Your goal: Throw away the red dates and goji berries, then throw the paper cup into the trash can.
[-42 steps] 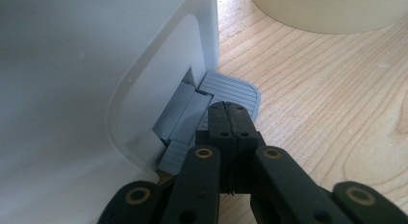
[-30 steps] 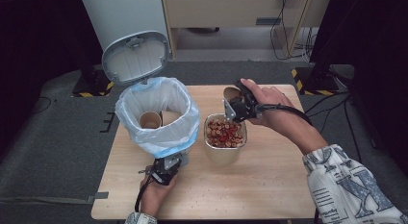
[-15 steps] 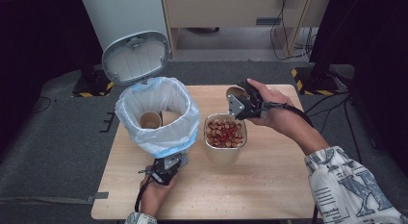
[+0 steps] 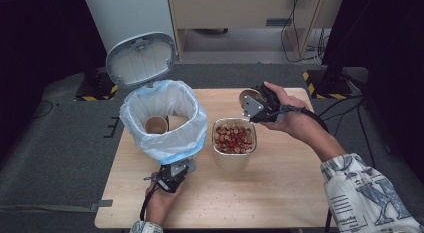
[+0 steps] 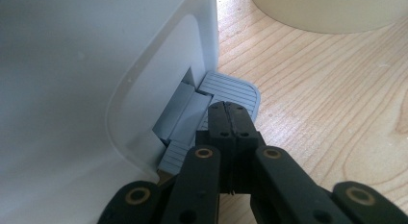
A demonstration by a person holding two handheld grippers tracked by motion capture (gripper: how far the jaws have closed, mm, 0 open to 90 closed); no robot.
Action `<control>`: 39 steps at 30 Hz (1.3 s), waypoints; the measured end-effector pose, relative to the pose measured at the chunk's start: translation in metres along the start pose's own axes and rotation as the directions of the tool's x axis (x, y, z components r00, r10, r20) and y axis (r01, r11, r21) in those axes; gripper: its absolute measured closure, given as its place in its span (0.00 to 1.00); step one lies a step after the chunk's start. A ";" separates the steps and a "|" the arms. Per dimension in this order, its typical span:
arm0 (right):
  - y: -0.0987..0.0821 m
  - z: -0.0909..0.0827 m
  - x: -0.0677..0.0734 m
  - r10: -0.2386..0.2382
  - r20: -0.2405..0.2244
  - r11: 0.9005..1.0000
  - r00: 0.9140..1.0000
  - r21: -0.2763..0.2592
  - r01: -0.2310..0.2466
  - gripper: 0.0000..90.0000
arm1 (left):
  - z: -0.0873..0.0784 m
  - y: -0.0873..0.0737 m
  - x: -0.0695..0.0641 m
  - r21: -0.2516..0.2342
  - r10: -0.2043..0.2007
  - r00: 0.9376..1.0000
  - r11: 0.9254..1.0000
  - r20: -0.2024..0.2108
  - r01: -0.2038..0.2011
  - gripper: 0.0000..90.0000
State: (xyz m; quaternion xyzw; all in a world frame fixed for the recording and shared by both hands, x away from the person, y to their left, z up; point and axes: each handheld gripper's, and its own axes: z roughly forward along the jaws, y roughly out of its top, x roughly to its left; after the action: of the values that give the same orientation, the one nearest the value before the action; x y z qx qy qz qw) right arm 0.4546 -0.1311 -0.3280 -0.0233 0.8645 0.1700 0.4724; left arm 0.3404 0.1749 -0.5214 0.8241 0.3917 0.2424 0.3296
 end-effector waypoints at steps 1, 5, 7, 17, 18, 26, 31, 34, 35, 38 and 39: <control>-0.001 0.000 0.000 0.004 0.000 1.000 1.000 -0.003 -0.004 0.40 | 0.000 0.000 0.000 -0.002 -0.005 1.000 1.000 -0.001 0.005 1.00; -0.007 0.000 -0.001 0.039 -0.013 0.999 0.999 -0.013 -0.039 0.40 | 0.000 0.000 0.000 -0.004 -0.008 1.000 1.000 0.002 0.008 1.00; -0.010 -0.001 -0.001 0.068 -0.017 0.998 0.998 -0.013 -0.068 0.40 | 0.000 0.000 -0.001 -0.005 -0.022 1.000 1.000 -0.001 0.022 1.00; -0.026 -0.003 -0.004 0.127 -0.024 0.991 0.992 -0.029 -0.127 0.39 | 0.000 0.000 -0.001 -0.008 -0.021 1.000 1.000 0.002 0.021 1.00; -0.028 -0.003 -0.004 0.130 -0.024 0.991 0.991 -0.030 -0.131 0.39 | 0.000 0.000 -0.001 -0.008 -0.021 1.000 1.000 0.002 0.021 1.00; -0.044 -0.005 -0.005 0.199 -0.040 0.979 0.979 -0.034 -0.201 0.39 | 0.000 0.000 0.000 -0.002 -0.017 1.000 1.000 0.003 0.017 1.00; -0.054 -0.006 -0.004 0.242 -0.053 0.969 0.969 -0.032 -0.244 0.39 | 0.000 0.000 0.000 -0.002 -0.017 1.000 1.000 0.005 0.017 1.00; -0.059 -0.006 -0.005 0.260 -0.062 0.965 0.964 -0.029 -0.262 0.39 | 0.000 0.000 0.000 -0.002 -0.017 1.000 1.000 0.004 0.017 1.00; -0.062 -0.007 -0.004 0.273 -0.066 0.961 0.960 -0.030 -0.275 0.39 | 0.000 0.000 0.000 -0.002 -0.017 1.000 1.000 0.004 0.017 1.00; -0.068 -0.008 -0.004 0.289 -0.075 0.956 0.955 -0.026 -0.291 0.39 | 0.000 0.000 0.000 -0.002 -0.017 1.000 1.000 0.005 0.017 1.00; -0.068 -0.008 -0.004 0.289 -0.075 0.956 0.955 -0.026 -0.291 0.39 | 0.000 0.000 0.000 -0.002 -0.017 1.000 1.000 0.005 0.017 1.00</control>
State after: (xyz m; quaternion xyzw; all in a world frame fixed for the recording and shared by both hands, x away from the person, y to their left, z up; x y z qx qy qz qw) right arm 0.4639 -0.1979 -0.3397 0.0892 0.8714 0.2522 0.4113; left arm 0.3400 0.1751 -0.5216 0.8211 0.3978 0.2375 0.3334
